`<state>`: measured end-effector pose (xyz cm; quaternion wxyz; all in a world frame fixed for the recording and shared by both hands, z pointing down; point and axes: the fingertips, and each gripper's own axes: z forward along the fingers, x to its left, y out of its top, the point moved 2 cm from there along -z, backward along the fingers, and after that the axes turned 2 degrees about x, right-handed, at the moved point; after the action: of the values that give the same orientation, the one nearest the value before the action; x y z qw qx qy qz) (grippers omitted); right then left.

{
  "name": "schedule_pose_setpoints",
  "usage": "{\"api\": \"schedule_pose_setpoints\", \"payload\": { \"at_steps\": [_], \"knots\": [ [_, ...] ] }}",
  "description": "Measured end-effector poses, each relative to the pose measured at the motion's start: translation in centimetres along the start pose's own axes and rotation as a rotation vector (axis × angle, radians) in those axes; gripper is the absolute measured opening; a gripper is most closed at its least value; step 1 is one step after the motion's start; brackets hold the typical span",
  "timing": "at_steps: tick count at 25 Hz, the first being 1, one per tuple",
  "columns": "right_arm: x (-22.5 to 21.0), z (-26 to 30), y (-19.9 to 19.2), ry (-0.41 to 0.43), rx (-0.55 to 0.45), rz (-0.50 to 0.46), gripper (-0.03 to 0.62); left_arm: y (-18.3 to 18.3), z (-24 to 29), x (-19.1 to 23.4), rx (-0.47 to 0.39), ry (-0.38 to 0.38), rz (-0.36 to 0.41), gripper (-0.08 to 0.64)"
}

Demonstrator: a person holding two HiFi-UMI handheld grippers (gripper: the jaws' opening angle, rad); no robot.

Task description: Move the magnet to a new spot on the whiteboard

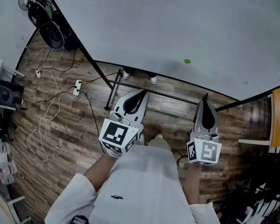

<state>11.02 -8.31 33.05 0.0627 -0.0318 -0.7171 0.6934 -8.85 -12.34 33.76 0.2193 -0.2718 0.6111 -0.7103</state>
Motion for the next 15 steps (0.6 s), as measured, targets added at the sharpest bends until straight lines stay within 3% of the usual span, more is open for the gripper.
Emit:
{"api": "schedule_pose_setpoints", "payload": {
  "at_steps": [15],
  "knots": [
    [-1.9, 3.1, -1.9, -0.019, -0.004, 0.019, 0.008, -0.1, 3.1, -1.4, 0.01, 0.0, 0.017, 0.006]
  ]
}}
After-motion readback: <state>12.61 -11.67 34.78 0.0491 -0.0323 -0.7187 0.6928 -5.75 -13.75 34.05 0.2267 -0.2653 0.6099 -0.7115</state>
